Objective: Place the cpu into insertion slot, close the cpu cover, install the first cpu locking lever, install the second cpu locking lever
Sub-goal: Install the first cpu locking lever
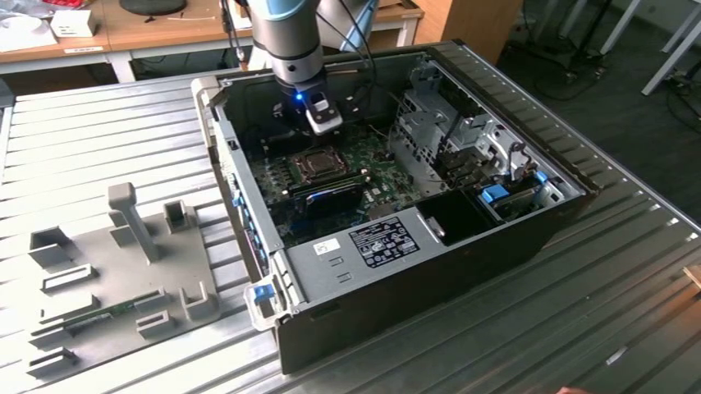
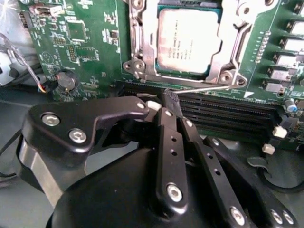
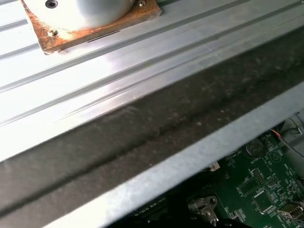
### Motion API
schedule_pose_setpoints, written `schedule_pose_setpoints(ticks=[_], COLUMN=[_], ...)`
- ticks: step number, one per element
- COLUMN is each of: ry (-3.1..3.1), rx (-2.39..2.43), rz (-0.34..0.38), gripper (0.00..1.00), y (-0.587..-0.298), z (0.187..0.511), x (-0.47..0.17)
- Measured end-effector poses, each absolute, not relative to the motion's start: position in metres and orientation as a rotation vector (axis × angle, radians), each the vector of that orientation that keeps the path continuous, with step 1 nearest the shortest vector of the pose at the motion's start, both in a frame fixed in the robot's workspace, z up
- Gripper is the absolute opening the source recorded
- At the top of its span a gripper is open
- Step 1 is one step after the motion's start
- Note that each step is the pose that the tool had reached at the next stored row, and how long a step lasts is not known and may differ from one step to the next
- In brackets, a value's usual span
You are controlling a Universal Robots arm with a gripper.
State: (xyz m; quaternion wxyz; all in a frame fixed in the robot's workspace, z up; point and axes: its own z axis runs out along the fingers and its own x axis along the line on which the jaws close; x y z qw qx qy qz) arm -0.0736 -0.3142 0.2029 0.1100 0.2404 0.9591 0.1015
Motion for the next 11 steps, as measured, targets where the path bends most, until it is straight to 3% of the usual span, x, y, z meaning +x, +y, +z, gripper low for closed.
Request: schedule_pose_setpoints(ticks=[11], ry=[2.819], rx=[0.713], rz=[0.323], gripper=[0.10], y=[-0.3166], z=[0.2029], x=[-0.0737])
